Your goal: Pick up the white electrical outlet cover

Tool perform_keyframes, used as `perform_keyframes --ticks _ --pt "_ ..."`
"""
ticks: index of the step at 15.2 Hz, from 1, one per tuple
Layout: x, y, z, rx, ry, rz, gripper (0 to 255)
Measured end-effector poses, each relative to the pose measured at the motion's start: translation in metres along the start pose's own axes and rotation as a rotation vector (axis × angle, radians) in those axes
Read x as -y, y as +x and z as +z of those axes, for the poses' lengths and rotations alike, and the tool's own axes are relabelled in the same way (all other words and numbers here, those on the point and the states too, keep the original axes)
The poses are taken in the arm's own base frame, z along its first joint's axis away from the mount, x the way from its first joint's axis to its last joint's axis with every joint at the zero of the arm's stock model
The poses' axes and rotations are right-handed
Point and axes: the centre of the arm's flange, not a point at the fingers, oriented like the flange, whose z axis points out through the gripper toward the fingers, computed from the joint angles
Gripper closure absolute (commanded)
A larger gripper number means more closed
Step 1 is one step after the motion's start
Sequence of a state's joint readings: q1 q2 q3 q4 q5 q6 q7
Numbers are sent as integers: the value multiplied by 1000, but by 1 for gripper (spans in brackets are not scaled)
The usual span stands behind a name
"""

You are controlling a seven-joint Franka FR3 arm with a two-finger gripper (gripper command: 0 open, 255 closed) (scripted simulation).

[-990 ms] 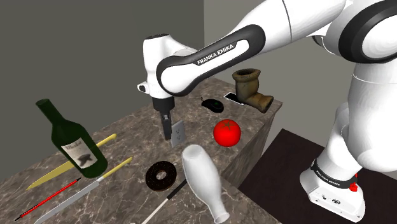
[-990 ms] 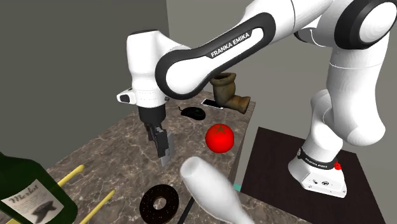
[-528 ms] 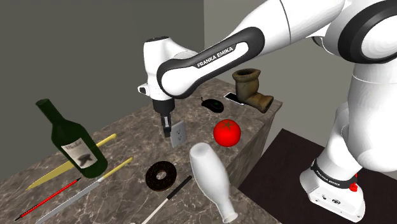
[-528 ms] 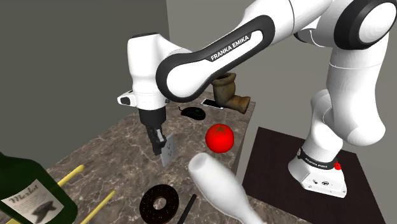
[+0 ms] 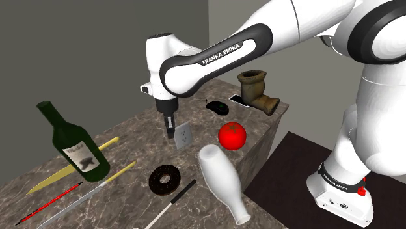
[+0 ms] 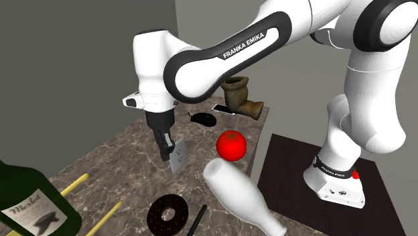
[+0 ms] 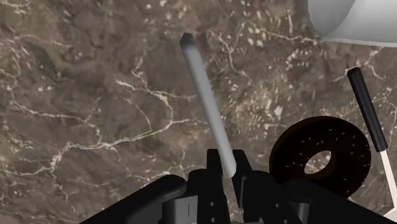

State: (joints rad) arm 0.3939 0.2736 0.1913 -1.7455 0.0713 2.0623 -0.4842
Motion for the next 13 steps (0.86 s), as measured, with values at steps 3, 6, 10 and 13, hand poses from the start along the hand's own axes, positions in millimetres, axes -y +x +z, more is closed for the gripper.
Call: perform_keyframes --ticks 3,6,10,13 --pt "0 3 -16 0 0 0 255" --pt "2 4 -32 0 0 0 255" --pt "4 5 -52 0 0 0 255" --pt "4 7 -65 0 0 0 255"
